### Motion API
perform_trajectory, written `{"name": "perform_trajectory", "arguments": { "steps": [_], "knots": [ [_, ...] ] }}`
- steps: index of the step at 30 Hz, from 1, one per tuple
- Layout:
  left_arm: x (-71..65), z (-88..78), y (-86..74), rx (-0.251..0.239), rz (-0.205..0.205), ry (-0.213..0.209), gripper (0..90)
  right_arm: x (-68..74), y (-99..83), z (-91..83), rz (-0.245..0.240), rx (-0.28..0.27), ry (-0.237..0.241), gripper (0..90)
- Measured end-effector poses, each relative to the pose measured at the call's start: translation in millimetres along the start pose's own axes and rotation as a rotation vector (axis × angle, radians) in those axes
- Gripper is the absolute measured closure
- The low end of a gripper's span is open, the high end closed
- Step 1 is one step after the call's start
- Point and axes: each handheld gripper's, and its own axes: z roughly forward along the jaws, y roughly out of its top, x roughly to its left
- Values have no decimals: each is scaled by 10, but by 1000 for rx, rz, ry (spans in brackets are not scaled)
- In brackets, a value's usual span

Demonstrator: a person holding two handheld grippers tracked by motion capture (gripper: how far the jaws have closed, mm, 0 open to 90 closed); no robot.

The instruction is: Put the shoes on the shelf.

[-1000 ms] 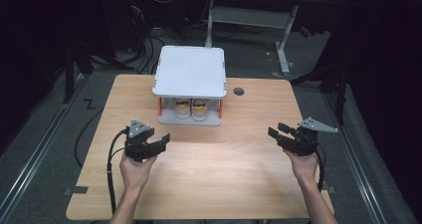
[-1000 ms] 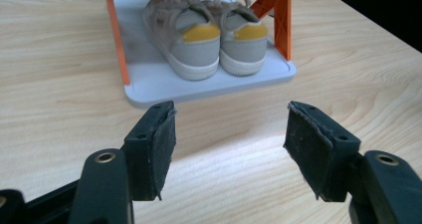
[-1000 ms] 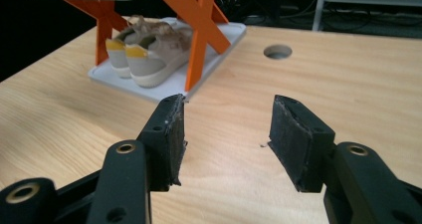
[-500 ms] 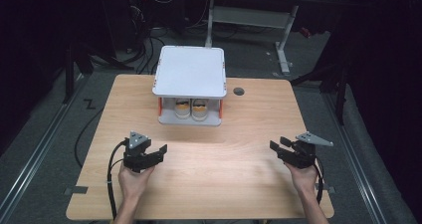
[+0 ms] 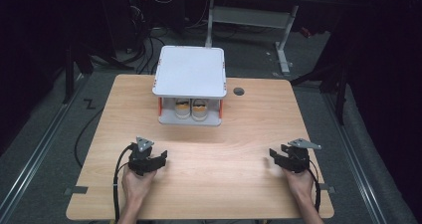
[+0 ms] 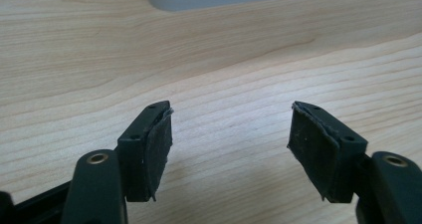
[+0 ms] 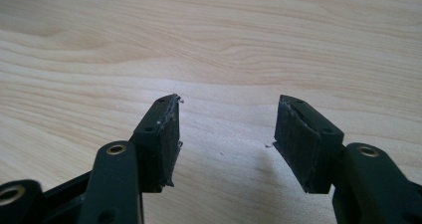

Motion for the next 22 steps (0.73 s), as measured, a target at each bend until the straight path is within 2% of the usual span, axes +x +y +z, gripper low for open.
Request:
{"name": "perform_trajectory", "arguments": {
  "steps": [3, 6, 10, 13, 22],
  "knots": [
    [6, 36, -9, 7, 3, 26, 332, -11, -27, 52, -1, 13, -20, 425],
    [7, 67, -13, -11, -8, 43, 340, -30, -47, 109, 10, 29, -31, 426],
    [2, 132, -23, 4, 2, 62, 342, -15, -45, 140, -1, 34, -60, 428],
    [-5, 164, -42, 7, 2, 68, 334, 8, -43, 148, -21, 39, -72, 424],
    [-9, 160, -46, 11, 16, 61, 308, 7, -43, 149, -19, 39, -71, 421]
  ]
}}
